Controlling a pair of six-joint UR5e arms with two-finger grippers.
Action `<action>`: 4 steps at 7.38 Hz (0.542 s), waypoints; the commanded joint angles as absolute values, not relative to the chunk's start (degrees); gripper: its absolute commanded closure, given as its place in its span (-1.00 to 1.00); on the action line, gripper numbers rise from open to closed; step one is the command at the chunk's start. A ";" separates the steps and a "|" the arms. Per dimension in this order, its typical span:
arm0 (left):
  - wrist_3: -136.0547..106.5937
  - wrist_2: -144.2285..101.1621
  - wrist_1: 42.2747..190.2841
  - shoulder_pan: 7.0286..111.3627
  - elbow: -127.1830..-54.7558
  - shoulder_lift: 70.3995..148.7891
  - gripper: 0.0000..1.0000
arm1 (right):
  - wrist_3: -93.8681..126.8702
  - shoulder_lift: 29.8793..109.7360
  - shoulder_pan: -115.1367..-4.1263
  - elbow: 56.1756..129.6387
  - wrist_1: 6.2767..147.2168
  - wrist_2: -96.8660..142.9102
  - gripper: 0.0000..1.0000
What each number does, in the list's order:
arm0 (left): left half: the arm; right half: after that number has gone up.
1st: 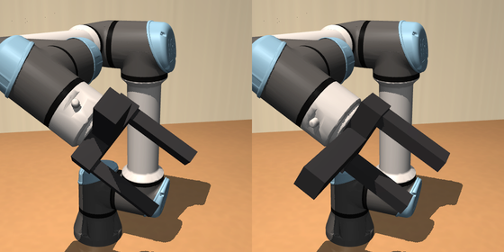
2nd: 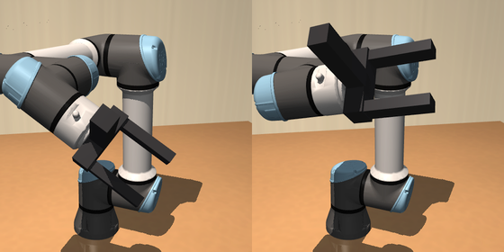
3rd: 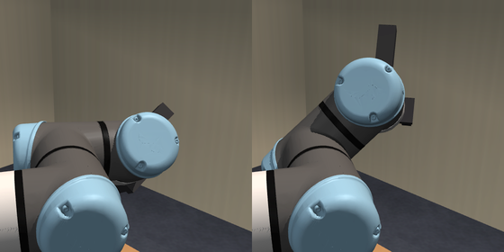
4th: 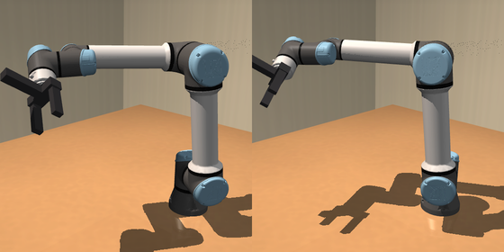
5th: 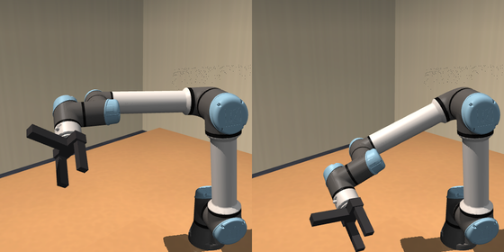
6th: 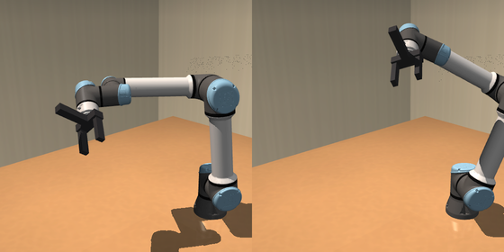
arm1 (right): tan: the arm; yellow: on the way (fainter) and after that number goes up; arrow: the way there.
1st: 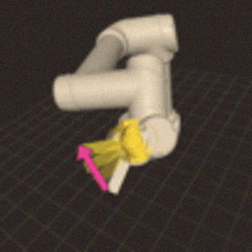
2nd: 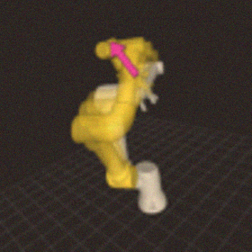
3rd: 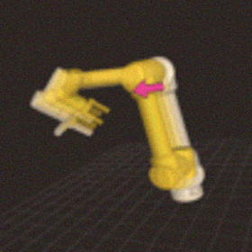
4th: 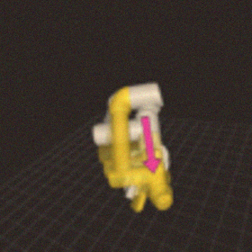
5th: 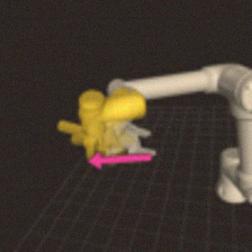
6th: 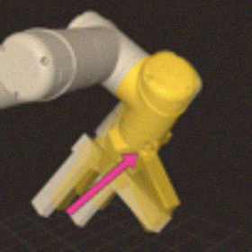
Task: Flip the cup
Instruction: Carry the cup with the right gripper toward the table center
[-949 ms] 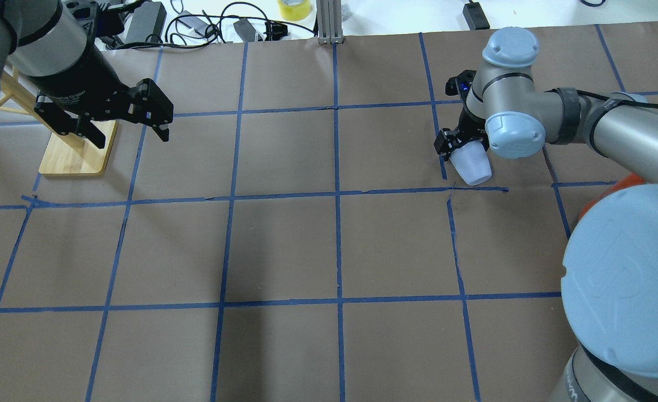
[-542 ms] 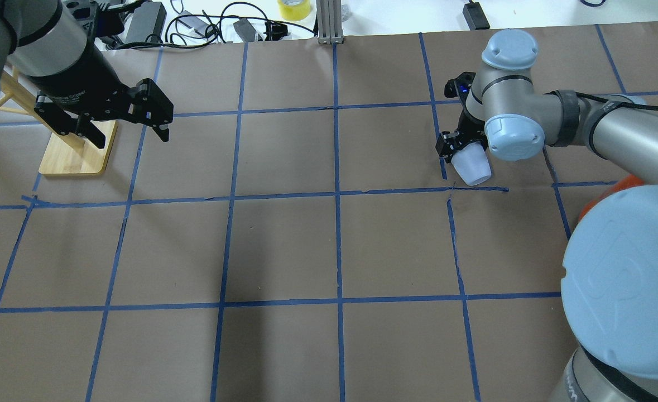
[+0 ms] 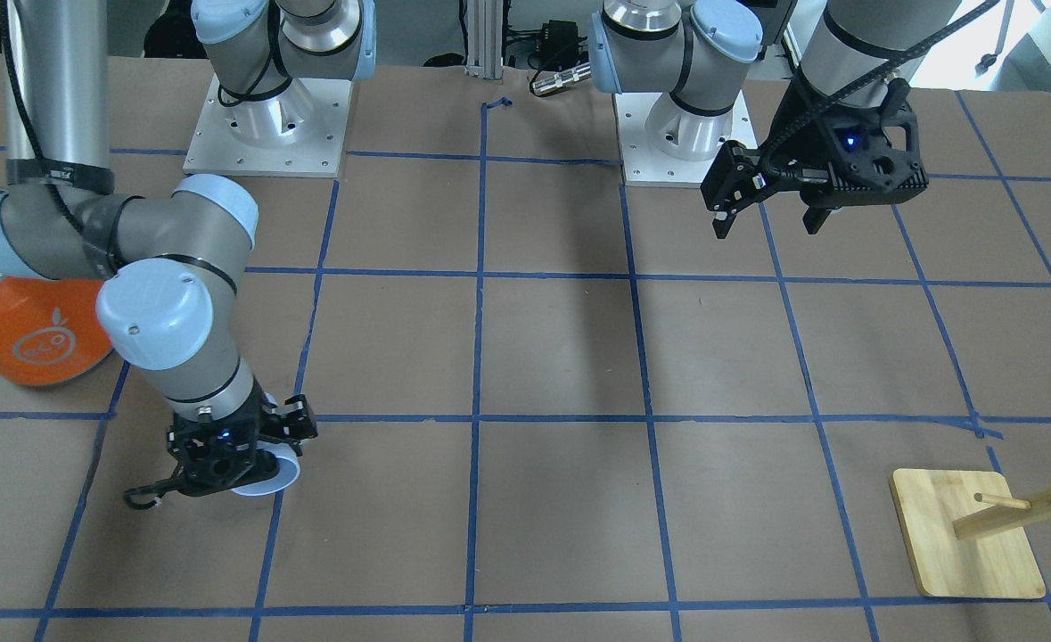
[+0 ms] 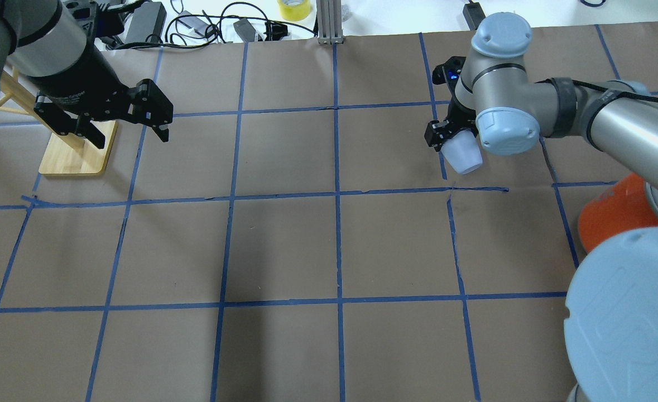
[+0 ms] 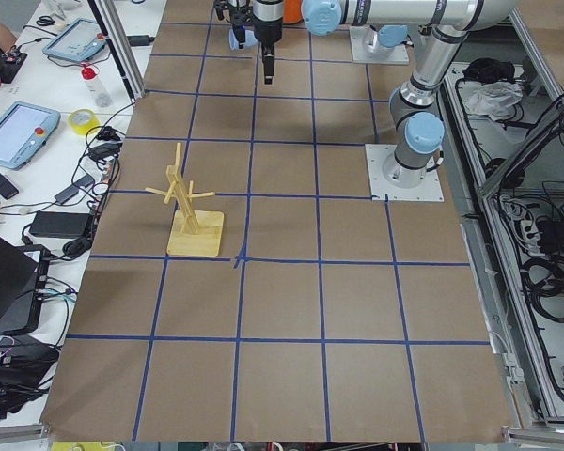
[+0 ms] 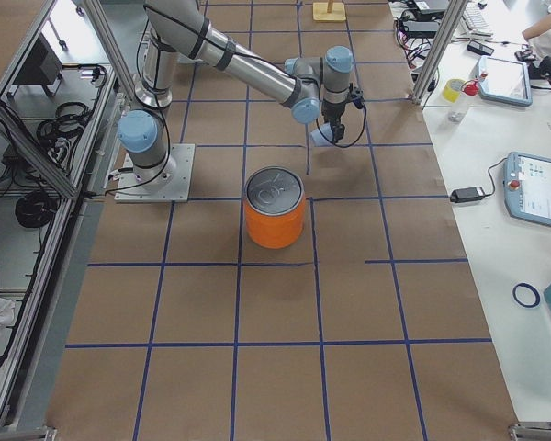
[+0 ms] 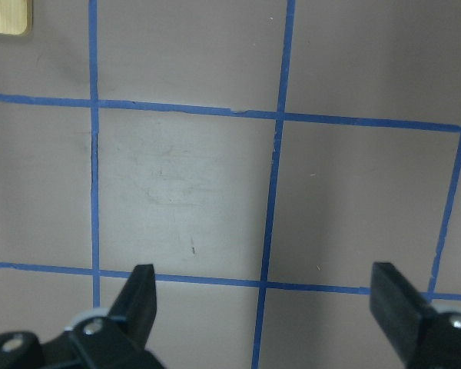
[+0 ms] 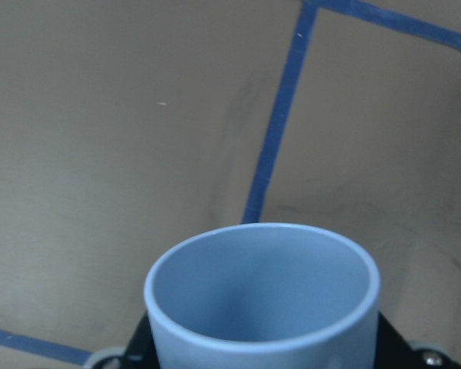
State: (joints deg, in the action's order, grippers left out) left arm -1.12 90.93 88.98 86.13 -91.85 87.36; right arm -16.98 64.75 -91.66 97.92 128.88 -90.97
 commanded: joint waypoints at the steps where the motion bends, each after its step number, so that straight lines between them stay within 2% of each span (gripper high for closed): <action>1: -1.06 90.88 88.95 86.13 -91.85 87.36 -1.00 | -18.18 65.39 -99.55 96.16 129.20 -88.35 0.86; 4: -1.14 90.88 88.95 86.13 -91.85 87.36 -1.00 | -27.09 64.16 -109.39 95.19 129.98 -84.99 0.85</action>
State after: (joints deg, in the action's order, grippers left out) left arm -1.08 90.88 88.95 86.13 -91.84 87.36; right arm -21.35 64.72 -104.86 95.66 129.25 -85.41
